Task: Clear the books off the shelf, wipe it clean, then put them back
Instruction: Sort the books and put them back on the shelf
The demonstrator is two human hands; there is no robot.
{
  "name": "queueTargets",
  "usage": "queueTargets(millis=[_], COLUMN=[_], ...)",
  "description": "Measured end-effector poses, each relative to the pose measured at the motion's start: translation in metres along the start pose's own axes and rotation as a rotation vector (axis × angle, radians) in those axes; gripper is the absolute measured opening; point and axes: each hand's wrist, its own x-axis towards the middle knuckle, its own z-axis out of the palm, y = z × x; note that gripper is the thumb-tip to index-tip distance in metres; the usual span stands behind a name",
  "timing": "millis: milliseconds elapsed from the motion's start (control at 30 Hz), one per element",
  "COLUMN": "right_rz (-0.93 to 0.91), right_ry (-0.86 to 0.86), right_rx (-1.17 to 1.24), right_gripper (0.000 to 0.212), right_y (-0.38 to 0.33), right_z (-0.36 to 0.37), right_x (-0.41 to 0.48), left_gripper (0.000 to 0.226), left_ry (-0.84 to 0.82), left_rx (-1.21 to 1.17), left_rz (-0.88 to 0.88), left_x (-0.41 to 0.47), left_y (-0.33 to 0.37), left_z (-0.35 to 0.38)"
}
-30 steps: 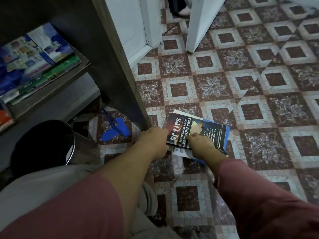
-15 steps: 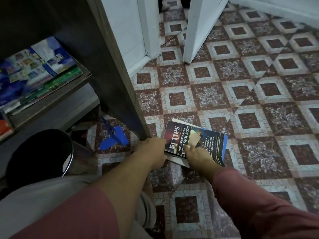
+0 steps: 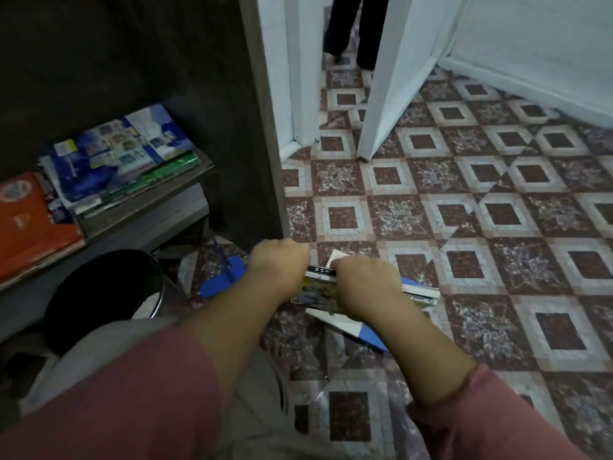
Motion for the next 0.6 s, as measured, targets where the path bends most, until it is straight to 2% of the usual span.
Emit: queueTargets(millis=[100,200,300,467,600], right_rz=[-0.112,-0.270,-0.357,-0.438,-0.604], right_ry=[0.135,0.259,0.387,0.524,0.820], right_rx=[0.011,0.049,0.009,-0.144,-0.128], right_gripper=[0.034,0.031,0.026,0.029,0.033], right_y=[-0.025,-0.064,-0.114,-0.206,-0.280], right_z=[-0.043,-0.079,-0.109,-0.143,-0.152], right_x=[-0.014,-0.018,-0.015,-0.012,-0.013], left_gripper=[0.011,0.009,0.009,0.023,0.024], left_ry=[0.057,0.138,0.217,0.370,0.614], left_rx=[-0.045,-0.063,-0.098,-0.103,-0.104], left_rz=[0.015,-0.032,-0.161,-0.430,-0.616], left_x=[-0.030,-0.077,-0.128,-0.212,-0.258], left_y=[-0.050,-0.104,-0.158,-0.235,-0.279], left_z=[-0.030,-0.054,-0.064,-0.058,-0.042])
